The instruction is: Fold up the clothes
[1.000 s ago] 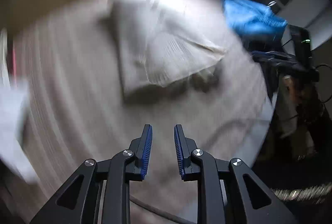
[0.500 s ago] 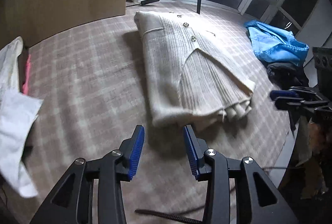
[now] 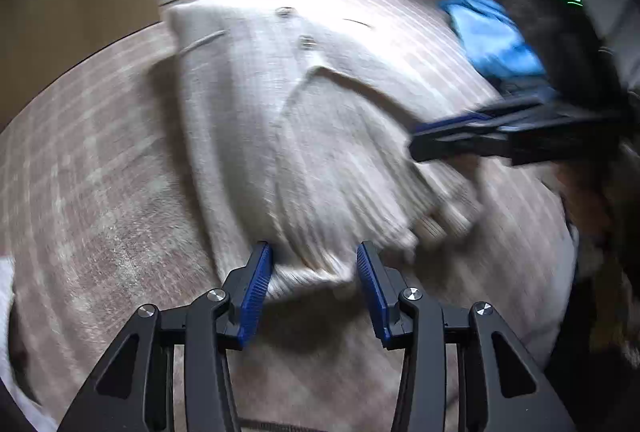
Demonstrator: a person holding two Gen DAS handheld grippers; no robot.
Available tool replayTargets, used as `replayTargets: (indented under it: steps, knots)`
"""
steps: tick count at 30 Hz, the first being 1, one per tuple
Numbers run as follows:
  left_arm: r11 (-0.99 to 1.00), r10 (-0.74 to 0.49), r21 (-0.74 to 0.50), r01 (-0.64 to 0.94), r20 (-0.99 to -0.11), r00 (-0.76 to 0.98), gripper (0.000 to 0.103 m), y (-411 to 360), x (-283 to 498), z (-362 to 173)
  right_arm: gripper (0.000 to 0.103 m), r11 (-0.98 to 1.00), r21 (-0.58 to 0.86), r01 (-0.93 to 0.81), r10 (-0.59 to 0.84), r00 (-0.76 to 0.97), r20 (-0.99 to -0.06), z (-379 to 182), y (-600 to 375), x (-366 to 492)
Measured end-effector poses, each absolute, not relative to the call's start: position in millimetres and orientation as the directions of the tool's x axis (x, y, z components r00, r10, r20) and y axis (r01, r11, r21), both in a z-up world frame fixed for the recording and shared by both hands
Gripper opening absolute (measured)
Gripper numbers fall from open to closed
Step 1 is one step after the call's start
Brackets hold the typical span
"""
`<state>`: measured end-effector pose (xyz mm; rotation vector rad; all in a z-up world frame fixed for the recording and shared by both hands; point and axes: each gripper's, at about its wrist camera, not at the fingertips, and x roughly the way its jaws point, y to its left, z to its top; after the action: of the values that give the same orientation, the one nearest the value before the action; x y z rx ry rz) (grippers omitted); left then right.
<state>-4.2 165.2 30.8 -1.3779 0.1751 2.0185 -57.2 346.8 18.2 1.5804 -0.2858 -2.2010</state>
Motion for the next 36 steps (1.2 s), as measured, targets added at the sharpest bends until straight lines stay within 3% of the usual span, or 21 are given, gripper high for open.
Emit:
replayTargets:
  steps: [4, 8, 11, 14, 17, 19, 23, 25, 27, 36]
  knots:
    - [-0.803, 0.501, -0.315, -0.506, -0.816, -0.287, 0.049, 140, -39, 63, 0.03, -0.858, 0.476, 0.195, -0.51, -0.434, -0.742, 55, 372, -71]
    - [-0.845, 0.49, -0.332, -0.42, -0.794, -0.359, 0.049, 136, -92, 74, 0.03, -0.906, 0.366, 0.212, -0.418, -0.589, -0.692, 82, 377, -105]
    - [-0.838, 0.518, -0.362, -0.409, -0.762, -0.387, 0.049, 144, -121, 82, 0.03, -0.905, 0.374, 0.204, -0.416, -0.617, -0.668, 85, 382, -128]
    - [-0.821, 0.525, -0.323, -0.47, -0.75, -0.402, 0.048, 171, -136, 80, 0.03, -0.906, 0.362, 0.22, -0.418, -0.601, -0.682, 79, 372, -148]
    - [-0.853, 0.44, -0.254, -0.455, -0.82, -0.366, 0.049, 192, -159, 43, 0.03, -0.927, 0.279, 0.25, -0.374, -0.562, -0.738, 60, 354, -162]
    - [-0.872, 0.373, -0.203, -0.444, -0.864, -0.337, 0.065, 205, -175, 17, 0.03, -0.942, 0.21, 0.263, -0.32, -0.504, -0.802, 30, 343, -173]
    - [-0.859, 0.486, -0.395, -0.326, -0.83, -0.275, 0.068, 176, -184, 8, 0.034, -0.94, 0.195, 0.281, -0.316, -0.496, -0.809, 27, 344, -172]
    - [-0.864, 0.489, -0.405, -0.298, -0.816, -0.309, 0.066, 160, -175, 21, 0.045, -0.944, 0.222, 0.245, -0.321, -0.512, -0.797, 37, 361, -162]
    - [-0.871, 0.481, -0.398, -0.287, -0.81, -0.336, 0.066, 145, -158, 31, 0.065, -0.948, 0.251, 0.196, -0.318, -0.539, -0.78, 46, 381, -147]
    - [-0.86, 0.511, -0.475, -0.188, -0.81, -0.29, 0.066, 119, -93, 16, 0.069, -0.889, 0.456, 0.035, -0.405, -0.522, -0.75, 15, 437, -79]
